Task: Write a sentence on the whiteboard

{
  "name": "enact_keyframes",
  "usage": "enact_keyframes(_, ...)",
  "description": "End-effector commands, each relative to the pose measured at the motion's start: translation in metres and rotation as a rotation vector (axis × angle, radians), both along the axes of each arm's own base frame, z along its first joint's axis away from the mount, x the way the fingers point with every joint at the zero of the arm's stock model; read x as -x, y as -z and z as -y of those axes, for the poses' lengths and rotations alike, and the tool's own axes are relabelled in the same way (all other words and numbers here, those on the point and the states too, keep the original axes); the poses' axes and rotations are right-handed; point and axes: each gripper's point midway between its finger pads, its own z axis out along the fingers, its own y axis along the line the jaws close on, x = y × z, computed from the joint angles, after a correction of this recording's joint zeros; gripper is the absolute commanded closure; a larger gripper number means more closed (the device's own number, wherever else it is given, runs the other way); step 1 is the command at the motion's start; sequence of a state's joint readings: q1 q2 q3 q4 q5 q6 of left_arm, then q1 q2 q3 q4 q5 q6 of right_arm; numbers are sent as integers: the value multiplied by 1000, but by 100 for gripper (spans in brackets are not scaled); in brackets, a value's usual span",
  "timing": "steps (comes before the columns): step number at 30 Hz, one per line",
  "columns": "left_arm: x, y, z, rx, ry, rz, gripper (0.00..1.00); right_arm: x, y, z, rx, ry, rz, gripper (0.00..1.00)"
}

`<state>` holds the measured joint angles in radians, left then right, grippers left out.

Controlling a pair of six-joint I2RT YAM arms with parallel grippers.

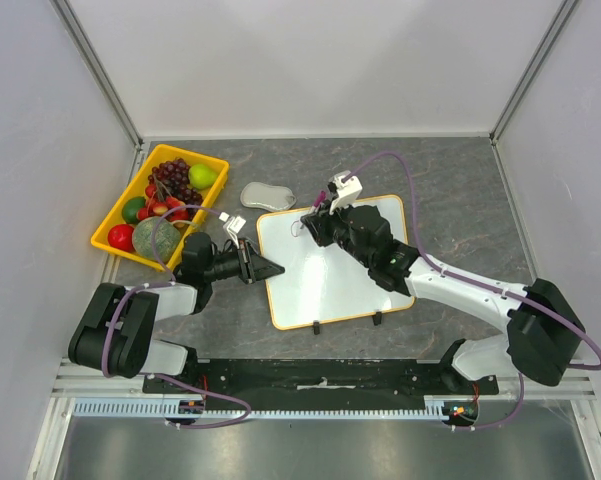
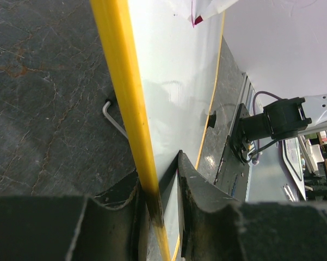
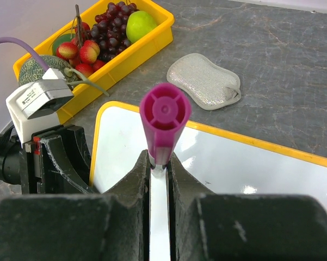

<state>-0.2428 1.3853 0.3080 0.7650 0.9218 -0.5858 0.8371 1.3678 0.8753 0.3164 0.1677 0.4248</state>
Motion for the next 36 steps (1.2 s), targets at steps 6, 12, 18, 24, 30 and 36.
enact_keyframes(6, 2, 9, 3, -44, 32, 47, 98, -8, -24, 15, 9, 77, 67, 100)
enact_keyframes(12, 2, 9, 3, -44, 34, 49, 98, -5, -56, 12, -37, 51, 109, 100)
enact_keyframes(18, 2, 9, 2, -45, 30, 47, 98, -3, -70, 14, -67, 53, 123, 100)
enact_keyframes(24, 1, 9, 2, -45, 29, 51, 98, -5, -64, 16, -49, 72, 115, 100)
enact_keyframes(30, 1, 8, 2, -45, 30, 54, 98, -6, -65, 18, -40, 80, 119, 100)
enact_keyframes(36, 1, 9, 2, -45, 28, 51, 98, -7, -65, 18, -36, 84, 121, 100)
